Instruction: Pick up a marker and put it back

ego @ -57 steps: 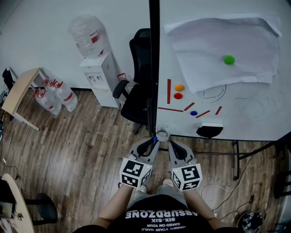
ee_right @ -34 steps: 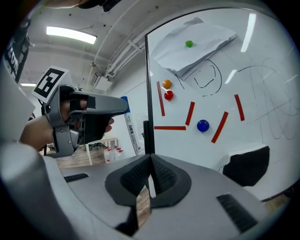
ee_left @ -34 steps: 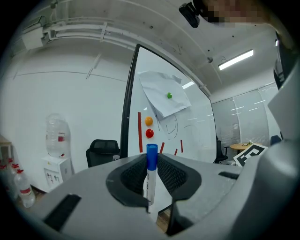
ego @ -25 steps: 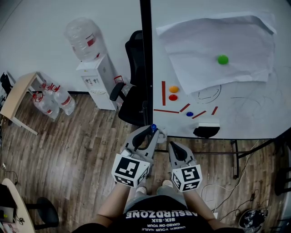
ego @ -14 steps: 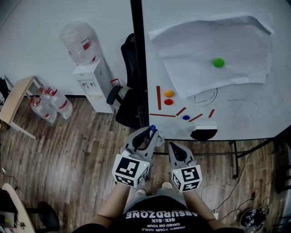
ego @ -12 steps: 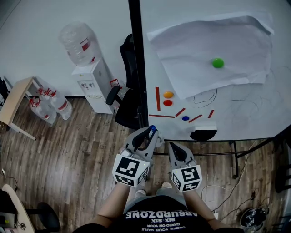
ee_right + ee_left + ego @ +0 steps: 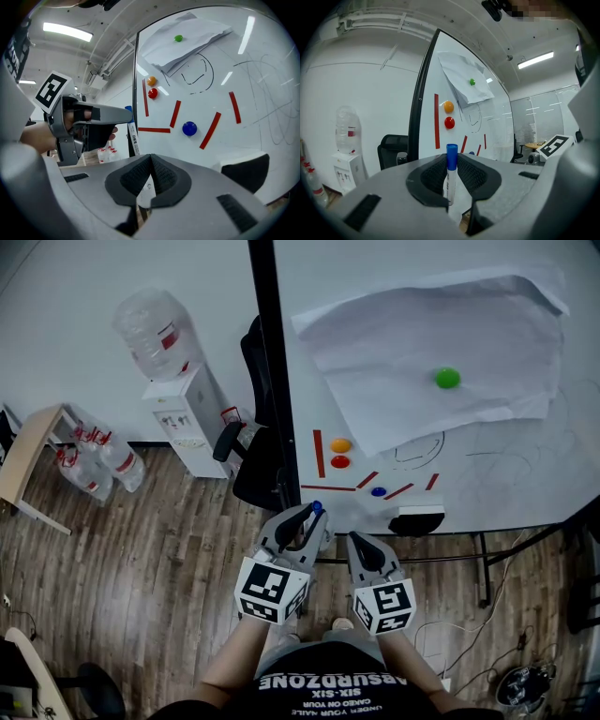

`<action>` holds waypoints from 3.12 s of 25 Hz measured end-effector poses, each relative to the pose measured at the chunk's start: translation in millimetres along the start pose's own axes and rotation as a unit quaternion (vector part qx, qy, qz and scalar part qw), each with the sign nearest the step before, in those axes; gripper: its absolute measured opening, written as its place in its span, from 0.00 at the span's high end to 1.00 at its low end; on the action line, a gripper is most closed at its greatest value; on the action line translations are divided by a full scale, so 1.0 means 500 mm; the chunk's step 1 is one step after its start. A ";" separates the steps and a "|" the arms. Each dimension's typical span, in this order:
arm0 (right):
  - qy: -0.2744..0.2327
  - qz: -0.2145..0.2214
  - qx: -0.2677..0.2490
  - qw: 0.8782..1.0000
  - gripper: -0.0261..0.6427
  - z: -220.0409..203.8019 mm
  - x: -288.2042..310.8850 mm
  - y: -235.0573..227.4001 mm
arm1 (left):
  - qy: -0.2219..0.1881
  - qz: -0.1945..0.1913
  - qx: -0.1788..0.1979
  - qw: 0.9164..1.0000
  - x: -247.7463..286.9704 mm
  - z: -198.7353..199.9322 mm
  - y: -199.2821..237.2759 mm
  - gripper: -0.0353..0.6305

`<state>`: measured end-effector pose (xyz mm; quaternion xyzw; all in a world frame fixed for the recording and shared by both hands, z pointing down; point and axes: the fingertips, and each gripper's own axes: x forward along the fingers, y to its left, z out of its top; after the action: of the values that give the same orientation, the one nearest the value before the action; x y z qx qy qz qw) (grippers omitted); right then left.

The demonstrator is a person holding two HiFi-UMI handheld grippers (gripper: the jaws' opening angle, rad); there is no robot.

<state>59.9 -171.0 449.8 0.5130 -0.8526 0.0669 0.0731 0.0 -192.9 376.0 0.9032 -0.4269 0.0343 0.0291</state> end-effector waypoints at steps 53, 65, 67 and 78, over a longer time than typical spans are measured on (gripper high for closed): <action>0.017 -0.033 0.011 0.999 0.96 -0.029 0.002 -0.024 | 0.161 -0.043 0.045 0.985 0.069 -0.261 -0.023 0.83; 0.020 -0.032 0.011 0.999 0.96 -0.035 0.000 -0.020 | 0.173 -0.054 0.057 0.982 0.070 -0.299 -0.038 0.83; 0.020 -0.033 0.011 0.999 0.96 -0.035 0.000 -0.020 | 0.173 -0.056 0.057 0.982 0.069 -0.299 -0.040 0.83; 0.020 -0.034 0.011 0.999 0.96 -0.037 -0.006 -0.015 | 0.172 -0.072 0.056 0.981 0.066 -0.298 -0.053 0.83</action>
<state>68.8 -168.7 467.5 0.5411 -0.8323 0.0836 0.0865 35.6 -189.2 526.7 0.9124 -0.3468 0.2107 0.0540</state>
